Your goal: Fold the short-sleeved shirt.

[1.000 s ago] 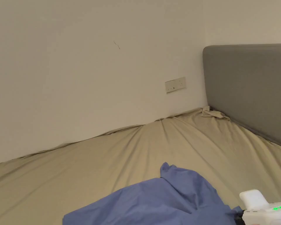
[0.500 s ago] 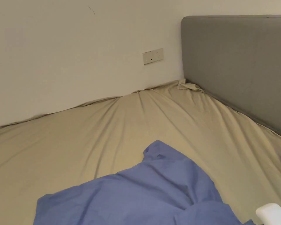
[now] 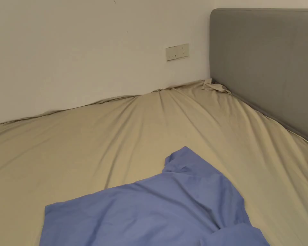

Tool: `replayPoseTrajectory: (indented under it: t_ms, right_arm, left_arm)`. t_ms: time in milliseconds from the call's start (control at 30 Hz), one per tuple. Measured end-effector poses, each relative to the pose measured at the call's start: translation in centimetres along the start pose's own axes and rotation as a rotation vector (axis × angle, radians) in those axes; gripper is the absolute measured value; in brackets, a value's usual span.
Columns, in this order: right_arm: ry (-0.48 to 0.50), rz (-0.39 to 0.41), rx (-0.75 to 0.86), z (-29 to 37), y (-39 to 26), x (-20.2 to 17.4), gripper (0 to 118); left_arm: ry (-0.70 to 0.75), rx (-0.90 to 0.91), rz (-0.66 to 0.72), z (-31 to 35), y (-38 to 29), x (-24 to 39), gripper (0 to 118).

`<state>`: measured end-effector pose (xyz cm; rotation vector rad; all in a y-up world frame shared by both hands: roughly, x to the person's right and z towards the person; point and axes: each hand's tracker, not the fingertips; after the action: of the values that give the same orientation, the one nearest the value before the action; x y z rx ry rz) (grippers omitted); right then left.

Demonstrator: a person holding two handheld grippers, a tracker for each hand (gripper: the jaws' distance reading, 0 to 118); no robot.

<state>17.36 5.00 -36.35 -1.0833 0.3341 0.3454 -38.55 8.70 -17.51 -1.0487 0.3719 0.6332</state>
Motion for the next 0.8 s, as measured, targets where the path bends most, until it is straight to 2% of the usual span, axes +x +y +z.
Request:
replayPoseTrajectory:
  t_ms: [33, 67, 100, 133, 167, 233, 300, 367, 400, 433, 467, 500, 533, 600, 633, 667, 733, 767, 800]
  right_arm:
    - [-0.064, 0.005, 0.028, 0.5, 0.2, -0.1, 27]
    - [-0.085, -0.012, 0.048, 1.3, 0.6, 0.1, 45]
    - [-0.049, -0.042, 0.051, 3.0, 1.5, 0.6, 74]
    - [0.006, -0.094, 0.052, 4.1, 2.2, 1.3, 101]
    - [0.058, -0.151, 0.092, 6.0, 3.1, 2.0, 113]
    - [0.068, -0.184, 0.213, 9.2, 4.6, 3.0, 113]
    - [0.014, -0.203, 0.319, 12.0, 6.6, 3.2, 112]
    - [0.03, -0.232, 0.432, 14.3, 8.1, 2.5, 112]
    - [0.037, -0.245, 0.45, 15.0, 8.6, 1.9, 111]
    - [0.041, -0.244, 0.444, 15.5, 8.9, 1.2, 103]
    - [0.051, -0.238, 0.457, 15.6, 8.9, 0.4, 64]
    - [0.059, -0.228, 0.477, 15.6, 8.7, -0.5, 11]
    - [0.065, -0.212, 0.48, 15.0, 8.5, -1.6, 2]
    - [0.088, -0.173, 0.454, 14.0, 7.4, -3.5, 2]
    - [0.159, -0.148, 0.417, 13.6, 7.2, -4.9, 2]
    - [0.212, -0.149, 0.39, 13.1, 6.7, -5.6, 2]
    - [0.236, -0.156, 0.361, 12.4, 5.8, -6.7, 2]
    - [0.25, -0.137, 0.343, 11.7, 5.7, -6.7, 2]
    - [0.255, -0.125, 0.332, 11.5, 5.6, -6.8, 2]
  left_arm:
    - [-0.052, 0.019, 0.033, 0.6, 0.3, 0.2, 36]
    - [-0.104, 0.007, 0.073, 1.2, 0.7, 0.4, 71]
    - [-0.111, -0.013, 0.092, 2.1, 1.2, 0.8, 104]
    - [-0.109, 0.03, 0.105, 2.7, 1.2, 0.4, 118]
    - [-0.133, 0.157, 0.114, 4.7, 1.6, 0.4, 118]
    - [-0.178, 0.247, 0.063, 7.9, 2.7, 1.6, 118]
    - [-0.196, 0.331, -0.005, 9.7, 3.2, 3.4, 118]
    - [-0.203, 0.327, -0.101, 10.5, 3.2, 5.3, 118]
    - [-0.185, 0.281, -0.149, 9.7, 4.0, 5.0, 118]
    - [-0.137, 0.256, -0.181, 9.1, 3.6, 5.5, 115]
    - [-0.096, 0.27, -0.215, 8.6, 2.7, 5.8, 75]
    - [-0.062, 0.274, -0.235, 8.1, 1.9, 6.1, 14]
    - [-0.033, 0.265, -0.246, 8.6, -0.3, 8.9, 0]
    - [-0.043, 0.197, -0.191, 7.6, -2.2, 9.1, 0]
    - [-0.063, 0.151, -0.184, 7.0, -3.1, 9.1, 0]
    - [-0.044, 0.132, -0.166, 5.7, -3.1, 6.7, 0]
    - [0.022, 0.145, -0.181, 4.8, -3.5, 4.9, 0]
    - [0.068, 0.156, -0.193, 4.3, -3.4, 4.1, 30]
    - [0.126, 0.16, -0.21, 3.9, -3.6, 4.5, 84]
